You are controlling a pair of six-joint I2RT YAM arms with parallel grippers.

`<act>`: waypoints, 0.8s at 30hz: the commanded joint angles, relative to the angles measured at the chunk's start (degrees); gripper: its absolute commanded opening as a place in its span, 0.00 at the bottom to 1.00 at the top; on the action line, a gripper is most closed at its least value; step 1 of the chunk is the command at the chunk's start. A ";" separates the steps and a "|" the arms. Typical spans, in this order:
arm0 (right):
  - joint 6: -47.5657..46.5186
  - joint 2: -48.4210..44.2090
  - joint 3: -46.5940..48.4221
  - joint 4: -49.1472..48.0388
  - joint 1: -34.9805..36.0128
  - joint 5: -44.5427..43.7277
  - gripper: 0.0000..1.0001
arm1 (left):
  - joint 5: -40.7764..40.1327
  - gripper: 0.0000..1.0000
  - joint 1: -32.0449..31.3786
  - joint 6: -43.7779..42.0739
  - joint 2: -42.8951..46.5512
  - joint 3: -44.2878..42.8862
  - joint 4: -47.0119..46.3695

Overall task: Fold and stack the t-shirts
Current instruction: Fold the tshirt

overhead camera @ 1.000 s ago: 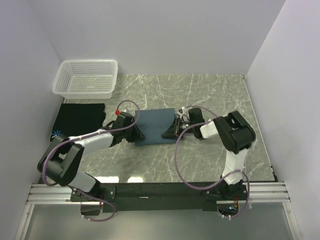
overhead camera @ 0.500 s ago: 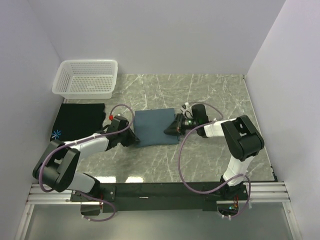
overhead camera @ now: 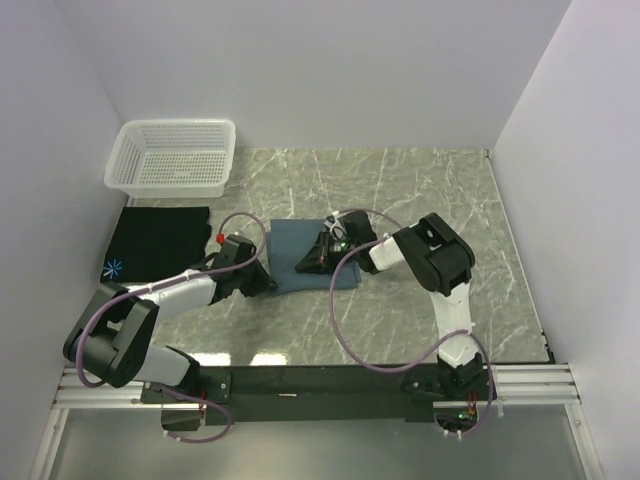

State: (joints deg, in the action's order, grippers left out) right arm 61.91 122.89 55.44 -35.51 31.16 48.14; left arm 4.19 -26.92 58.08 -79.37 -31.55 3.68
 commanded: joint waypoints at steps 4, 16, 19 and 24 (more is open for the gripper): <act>-4.77 -4.49 3.09 9.47 -0.83 -4.63 0.19 | 0.47 0.21 0.11 -0.16 0.10 1.67 0.97; -6.01 1.99 16.10 14.16 -4.00 -4.02 0.19 | -0.41 0.21 0.11 -0.96 2.29 1.67 2.91; -4.87 6.74 14.96 11.26 -4.96 -3.49 0.19 | -0.67 0.22 0.11 -0.96 3.35 1.67 3.61; -7.84 3.60 12.77 12.21 -7.34 -2.61 0.19 | -1.37 0.22 0.11 -1.39 5.63 1.32 5.28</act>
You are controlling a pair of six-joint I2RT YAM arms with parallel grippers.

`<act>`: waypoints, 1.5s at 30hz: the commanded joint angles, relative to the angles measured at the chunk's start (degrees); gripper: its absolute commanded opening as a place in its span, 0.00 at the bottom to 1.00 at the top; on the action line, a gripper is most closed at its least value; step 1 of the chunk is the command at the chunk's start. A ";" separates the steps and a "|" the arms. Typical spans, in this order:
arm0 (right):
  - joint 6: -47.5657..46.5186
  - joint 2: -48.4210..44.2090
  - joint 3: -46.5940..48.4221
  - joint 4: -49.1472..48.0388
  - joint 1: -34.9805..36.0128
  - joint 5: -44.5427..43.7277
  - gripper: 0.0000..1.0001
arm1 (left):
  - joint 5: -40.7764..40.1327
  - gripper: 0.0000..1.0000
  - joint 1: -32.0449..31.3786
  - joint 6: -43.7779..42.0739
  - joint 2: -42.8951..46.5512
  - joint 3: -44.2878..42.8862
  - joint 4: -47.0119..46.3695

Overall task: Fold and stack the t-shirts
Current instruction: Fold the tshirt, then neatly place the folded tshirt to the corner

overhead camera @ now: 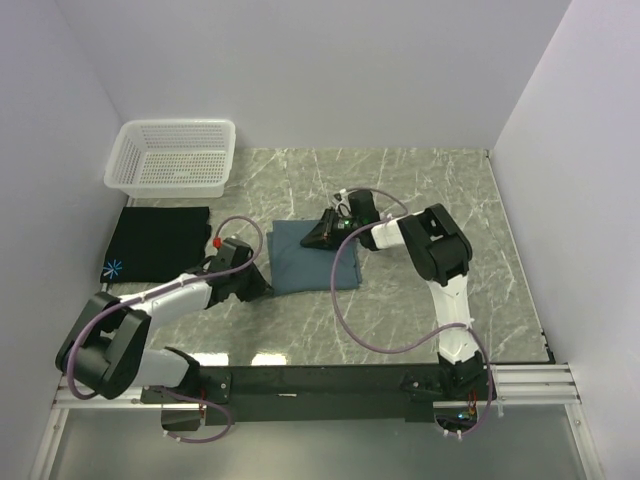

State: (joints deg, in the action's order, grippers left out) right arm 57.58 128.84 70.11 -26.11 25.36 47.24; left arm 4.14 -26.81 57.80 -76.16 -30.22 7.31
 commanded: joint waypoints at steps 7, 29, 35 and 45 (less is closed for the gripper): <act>-11.08 -19.29 -8.22 8.95 -4.44 0.39 0.21 | -2.38 0.24 0.00 -1.37 6.28 -0.81 4.19; -22.58 -29.24 -27.66 13.25 -13.59 0.24 0.21 | -3.61 0.39 7.03 -7.08 15.78 -5.11 14.22; -36.54 -40.58 -19.06 35.58 -1.69 -16.19 0.41 | -3.97 0.62 11.68 -11.30 14.20 -9.15 19.93; -48.78 -32.36 0.00 48.51 28.21 -48.37 0.57 | -1.60 0.95 22.67 -19.13 9.02 -12.24 22.75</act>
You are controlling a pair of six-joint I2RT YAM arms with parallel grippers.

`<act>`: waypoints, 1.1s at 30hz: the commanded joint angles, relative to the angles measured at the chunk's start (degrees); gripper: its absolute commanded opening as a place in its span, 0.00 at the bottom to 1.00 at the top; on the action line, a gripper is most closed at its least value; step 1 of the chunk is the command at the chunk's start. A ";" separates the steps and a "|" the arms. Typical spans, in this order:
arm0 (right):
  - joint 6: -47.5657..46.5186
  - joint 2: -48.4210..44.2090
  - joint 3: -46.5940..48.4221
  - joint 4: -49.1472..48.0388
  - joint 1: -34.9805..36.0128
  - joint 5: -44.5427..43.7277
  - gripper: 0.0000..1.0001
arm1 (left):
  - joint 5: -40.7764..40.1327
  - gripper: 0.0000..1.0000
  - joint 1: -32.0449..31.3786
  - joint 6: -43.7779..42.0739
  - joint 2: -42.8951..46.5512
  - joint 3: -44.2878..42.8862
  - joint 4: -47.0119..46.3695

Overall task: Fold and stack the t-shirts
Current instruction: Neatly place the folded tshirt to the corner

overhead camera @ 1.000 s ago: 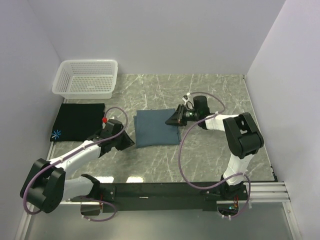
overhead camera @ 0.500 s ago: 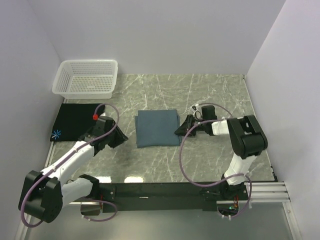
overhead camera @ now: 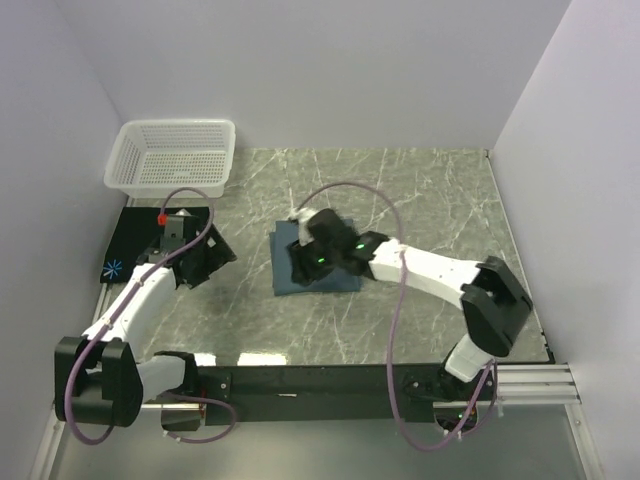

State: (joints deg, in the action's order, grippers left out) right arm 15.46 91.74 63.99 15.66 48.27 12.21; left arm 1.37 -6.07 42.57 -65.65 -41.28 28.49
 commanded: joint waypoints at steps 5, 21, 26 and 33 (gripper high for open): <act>-11.67 12.75 14.40 9.56 12.28 -19.66 0.58 | 2.59 0.97 4.57 -4.16 -2.38 -1.17 1.22; -17.92 28.66 22.41 9.65 17.12 -28.11 0.52 | 4.79 0.97 5.71 -4.25 -3.34 -0.73 0.42; -19.59 31.12 22.50 8.95 17.30 -31.97 0.36 | 5.93 0.97 5.89 -4.25 -4.40 -0.65 -0.01; -17.84 23.49 17.77 4.04 16.77 -27.78 0.00 | 11.90 0.99 5.89 -4.16 -7.65 -0.38 -2.30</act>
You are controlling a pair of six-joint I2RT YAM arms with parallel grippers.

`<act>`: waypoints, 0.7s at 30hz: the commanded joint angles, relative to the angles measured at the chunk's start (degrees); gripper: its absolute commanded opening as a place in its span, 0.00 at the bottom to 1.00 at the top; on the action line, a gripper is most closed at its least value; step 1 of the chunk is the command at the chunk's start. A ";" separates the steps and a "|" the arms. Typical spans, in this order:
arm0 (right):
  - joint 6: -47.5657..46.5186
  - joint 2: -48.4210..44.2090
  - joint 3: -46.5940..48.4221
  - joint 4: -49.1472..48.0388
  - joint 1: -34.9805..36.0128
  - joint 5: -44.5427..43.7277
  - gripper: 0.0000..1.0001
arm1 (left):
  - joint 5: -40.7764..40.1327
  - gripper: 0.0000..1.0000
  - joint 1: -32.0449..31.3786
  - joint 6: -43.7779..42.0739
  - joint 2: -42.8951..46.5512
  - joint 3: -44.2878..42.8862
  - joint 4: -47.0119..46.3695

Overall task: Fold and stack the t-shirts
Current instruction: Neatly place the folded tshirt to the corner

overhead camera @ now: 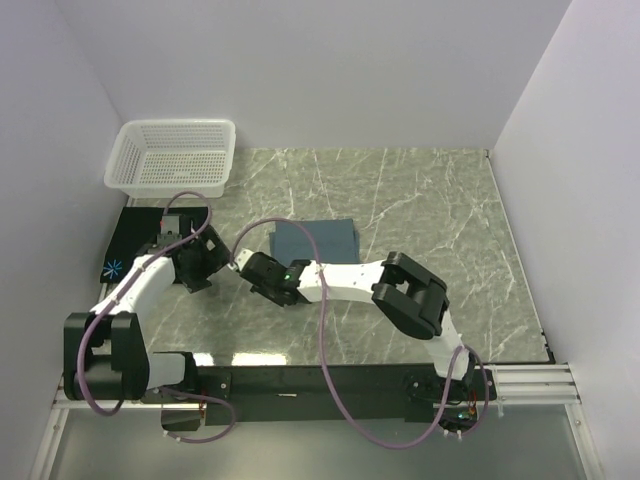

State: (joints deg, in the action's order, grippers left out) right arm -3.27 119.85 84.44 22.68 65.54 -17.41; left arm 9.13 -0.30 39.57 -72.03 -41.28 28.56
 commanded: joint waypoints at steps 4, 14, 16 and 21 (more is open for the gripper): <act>3.09 -11.65 -7.53 -8.08 -1.38 4.66 0.00 | 9.14 0.99 -0.06 1.90 -2.41 -0.30 -5.96; 8.10 -18.95 -14.83 -15.81 -4.19 8.27 0.00 | 15.14 0.99 -9.45 13.51 -11.36 -2.40 -18.86; 8.71 -19.13 -15.53 -16.61 -4.45 8.44 0.00 | 14.17 0.99 -12.26 15.62 -12.95 -2.93 -20.55; 9.42 -19.48 -17.21 -18.02 -4.89 9.41 0.00 | 13.81 0.99 -16.40 20.18 -18.05 -3.81 -26.70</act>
State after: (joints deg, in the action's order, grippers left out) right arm 4.67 102.63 67.68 8.51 61.08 -8.88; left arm 22.22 -14.98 55.11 -88.31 -42.87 8.99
